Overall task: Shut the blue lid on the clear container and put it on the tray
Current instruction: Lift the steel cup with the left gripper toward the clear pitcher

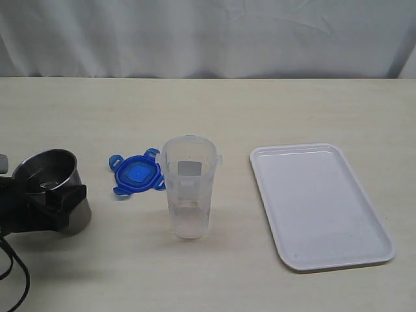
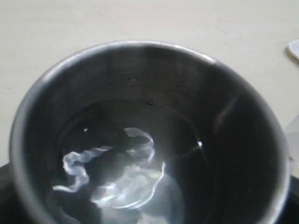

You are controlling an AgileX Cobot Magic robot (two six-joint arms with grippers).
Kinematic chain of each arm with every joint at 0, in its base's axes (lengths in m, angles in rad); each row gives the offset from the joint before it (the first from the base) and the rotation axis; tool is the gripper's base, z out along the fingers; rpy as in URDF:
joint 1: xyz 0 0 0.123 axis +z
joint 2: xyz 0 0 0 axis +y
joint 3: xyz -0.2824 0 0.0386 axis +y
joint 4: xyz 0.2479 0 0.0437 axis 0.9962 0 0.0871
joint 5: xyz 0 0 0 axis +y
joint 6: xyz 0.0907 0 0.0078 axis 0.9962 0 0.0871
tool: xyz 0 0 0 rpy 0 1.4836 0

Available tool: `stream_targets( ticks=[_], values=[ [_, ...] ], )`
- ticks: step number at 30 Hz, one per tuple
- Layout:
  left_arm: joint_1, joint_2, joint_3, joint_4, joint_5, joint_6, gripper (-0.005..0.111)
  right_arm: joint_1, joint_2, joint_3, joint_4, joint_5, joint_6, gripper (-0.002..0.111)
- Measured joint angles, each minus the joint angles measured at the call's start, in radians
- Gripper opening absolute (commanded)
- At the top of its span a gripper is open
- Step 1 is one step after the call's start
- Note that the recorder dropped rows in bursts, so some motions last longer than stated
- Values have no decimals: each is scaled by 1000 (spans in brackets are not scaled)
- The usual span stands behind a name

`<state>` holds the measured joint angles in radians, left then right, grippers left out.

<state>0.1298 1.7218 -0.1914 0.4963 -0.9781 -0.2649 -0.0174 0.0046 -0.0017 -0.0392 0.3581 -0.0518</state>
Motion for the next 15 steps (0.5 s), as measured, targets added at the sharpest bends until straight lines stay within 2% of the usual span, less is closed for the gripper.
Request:
stream_targets(
  ticks=[8, 15],
  values=[
    [0, -15, -83, 53, 43, -38, 0, 0, 0, 0, 0, 0, 0, 4],
    [0, -65, -211, 91, 212, -100, 0, 0, 0, 0, 0, 0, 0, 4]
  ],
)
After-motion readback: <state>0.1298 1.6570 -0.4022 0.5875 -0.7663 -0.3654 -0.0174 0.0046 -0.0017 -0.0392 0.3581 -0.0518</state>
